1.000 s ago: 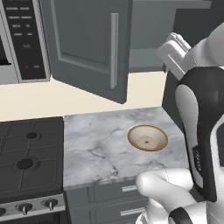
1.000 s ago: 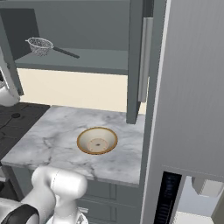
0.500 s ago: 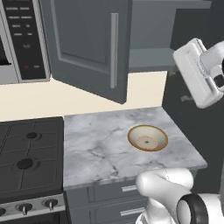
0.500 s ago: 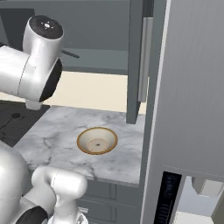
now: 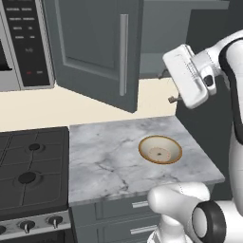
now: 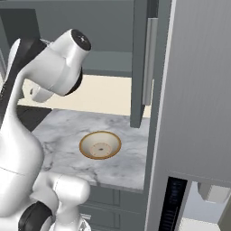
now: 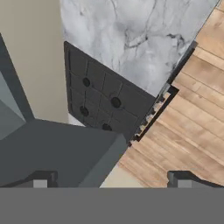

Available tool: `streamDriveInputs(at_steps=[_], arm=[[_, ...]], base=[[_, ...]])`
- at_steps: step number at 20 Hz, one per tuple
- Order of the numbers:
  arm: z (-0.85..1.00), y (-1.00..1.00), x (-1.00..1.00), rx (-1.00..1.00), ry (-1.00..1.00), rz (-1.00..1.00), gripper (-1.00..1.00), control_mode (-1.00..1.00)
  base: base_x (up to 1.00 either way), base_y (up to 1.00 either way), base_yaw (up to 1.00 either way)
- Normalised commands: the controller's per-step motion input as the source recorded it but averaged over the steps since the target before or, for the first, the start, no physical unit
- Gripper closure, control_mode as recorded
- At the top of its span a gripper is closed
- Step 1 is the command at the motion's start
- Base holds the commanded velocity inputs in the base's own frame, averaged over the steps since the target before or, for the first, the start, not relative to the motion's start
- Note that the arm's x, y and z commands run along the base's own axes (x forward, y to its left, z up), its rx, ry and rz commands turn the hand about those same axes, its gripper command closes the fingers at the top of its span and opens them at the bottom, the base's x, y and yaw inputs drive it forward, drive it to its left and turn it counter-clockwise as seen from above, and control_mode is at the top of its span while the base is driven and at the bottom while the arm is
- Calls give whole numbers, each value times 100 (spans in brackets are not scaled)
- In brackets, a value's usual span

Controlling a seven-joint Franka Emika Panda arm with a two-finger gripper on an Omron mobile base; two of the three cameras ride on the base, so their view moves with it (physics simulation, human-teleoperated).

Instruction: Open the cabinet and setup a tea strainer by placing it in the bowl upright.

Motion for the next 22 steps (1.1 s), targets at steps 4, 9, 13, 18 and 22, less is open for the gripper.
streamDriveInputs(at_steps=[4,9,13,18,22], arm=[[0,25,56,0,0,22,-100,-100],[0,22,25,2,-1,22,-100,-100],[0,57,0,0,-11,25,-100,-100],[0,30,5,8,-5,14,-100,-100],[0,22,2,16,-2,12,-100,-100]], base=[[0,0,0],[0,0,0],[0,0,0],[0,0,0],[0,0,0]])
